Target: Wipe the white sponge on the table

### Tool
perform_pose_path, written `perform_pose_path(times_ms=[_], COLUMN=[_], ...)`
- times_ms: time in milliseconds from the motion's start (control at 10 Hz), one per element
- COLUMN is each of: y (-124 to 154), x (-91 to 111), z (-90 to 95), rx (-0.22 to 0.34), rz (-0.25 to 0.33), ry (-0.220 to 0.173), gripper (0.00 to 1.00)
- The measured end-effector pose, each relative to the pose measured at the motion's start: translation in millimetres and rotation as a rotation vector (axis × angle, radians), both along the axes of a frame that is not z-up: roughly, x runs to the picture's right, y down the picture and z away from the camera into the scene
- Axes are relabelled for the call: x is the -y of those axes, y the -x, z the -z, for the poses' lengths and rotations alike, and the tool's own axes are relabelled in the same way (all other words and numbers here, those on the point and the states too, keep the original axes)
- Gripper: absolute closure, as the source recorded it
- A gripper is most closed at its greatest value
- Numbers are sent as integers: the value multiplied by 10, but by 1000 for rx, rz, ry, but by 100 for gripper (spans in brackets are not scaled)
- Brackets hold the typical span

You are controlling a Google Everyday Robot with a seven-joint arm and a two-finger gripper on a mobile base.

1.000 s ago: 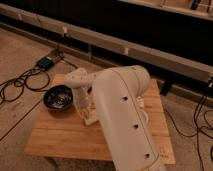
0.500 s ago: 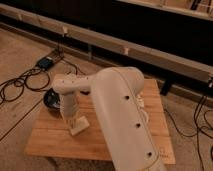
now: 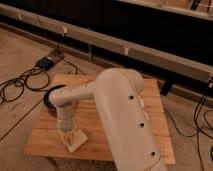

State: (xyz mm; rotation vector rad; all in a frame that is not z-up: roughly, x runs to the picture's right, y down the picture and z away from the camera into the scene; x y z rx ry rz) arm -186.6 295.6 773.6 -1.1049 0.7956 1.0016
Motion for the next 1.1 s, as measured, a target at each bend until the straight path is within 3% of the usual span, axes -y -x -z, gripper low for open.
perform_pose_path(times_ms=[200,400,700,1100], y=[-355,-696,-1044,-1127], x=[-87,-74,154,558], z=[-70,-229,-492,-719], rx=[-75,-157,-251,-284], rz=[20,32,29,-4], ry=[23,14,-46,-134], gripper=[100,100,100,100])
